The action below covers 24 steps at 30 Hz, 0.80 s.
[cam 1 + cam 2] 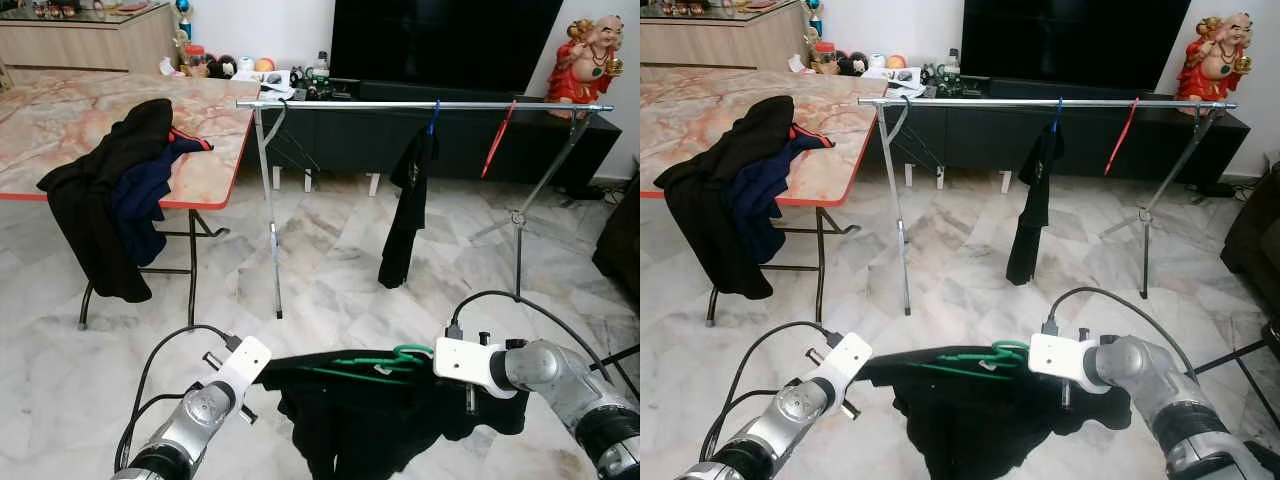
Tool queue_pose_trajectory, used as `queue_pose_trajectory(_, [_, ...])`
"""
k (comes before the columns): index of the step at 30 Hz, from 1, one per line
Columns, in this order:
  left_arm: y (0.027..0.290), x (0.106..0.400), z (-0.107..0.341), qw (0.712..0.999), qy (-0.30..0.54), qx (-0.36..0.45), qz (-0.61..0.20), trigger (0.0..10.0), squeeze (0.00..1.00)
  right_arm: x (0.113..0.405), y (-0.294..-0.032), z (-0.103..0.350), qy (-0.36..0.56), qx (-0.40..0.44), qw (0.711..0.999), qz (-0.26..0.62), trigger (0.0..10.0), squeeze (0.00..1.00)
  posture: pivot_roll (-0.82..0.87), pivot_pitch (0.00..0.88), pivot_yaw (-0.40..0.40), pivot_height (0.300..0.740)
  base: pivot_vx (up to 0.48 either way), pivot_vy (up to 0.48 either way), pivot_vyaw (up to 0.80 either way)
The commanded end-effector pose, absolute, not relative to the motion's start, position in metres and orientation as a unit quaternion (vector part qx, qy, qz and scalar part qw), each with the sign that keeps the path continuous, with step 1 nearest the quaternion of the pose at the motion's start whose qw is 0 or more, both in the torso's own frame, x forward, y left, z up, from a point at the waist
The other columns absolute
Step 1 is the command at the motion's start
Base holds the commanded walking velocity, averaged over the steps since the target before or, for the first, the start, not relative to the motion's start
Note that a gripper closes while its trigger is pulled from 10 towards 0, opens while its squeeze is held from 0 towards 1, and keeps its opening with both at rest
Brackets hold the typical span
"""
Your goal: Hang hanger
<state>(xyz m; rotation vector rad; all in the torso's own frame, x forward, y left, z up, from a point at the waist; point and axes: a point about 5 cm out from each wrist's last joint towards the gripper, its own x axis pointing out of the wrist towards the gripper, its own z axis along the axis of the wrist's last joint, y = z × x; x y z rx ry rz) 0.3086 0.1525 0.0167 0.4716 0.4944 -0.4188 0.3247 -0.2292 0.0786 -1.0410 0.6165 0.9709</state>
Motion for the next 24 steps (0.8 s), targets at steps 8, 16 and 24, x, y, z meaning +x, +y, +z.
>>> queue_pose_trajectory(8, [0.161,0.316,0.062,0.921,0.202,0.169,-0.287,0.0,0.00,0.317,-0.230,0.059,0.314,-0.478,0.703,0.423,0.0,0.00,0.16,0.025,-0.054,0.740,0.000,0.000,0.00])
queue_pose_trajectory(16, [0.148,0.294,0.106,0.872,0.159,0.157,-0.436,0.0,0.00,0.327,-0.220,0.055,0.309,-0.486,0.731,0.368,0.0,0.00,0.17,0.022,-0.056,0.740,0.000,0.000,0.00])
queue_pose_trajectory(24, [0.122,0.263,0.138,0.815,0.137,0.117,-0.551,2.9,0.00,0.346,-0.173,0.069,0.245,-0.330,0.842,0.350,0.0,0.00,0.19,0.010,-0.055,0.740,0.000,0.000,0.00])
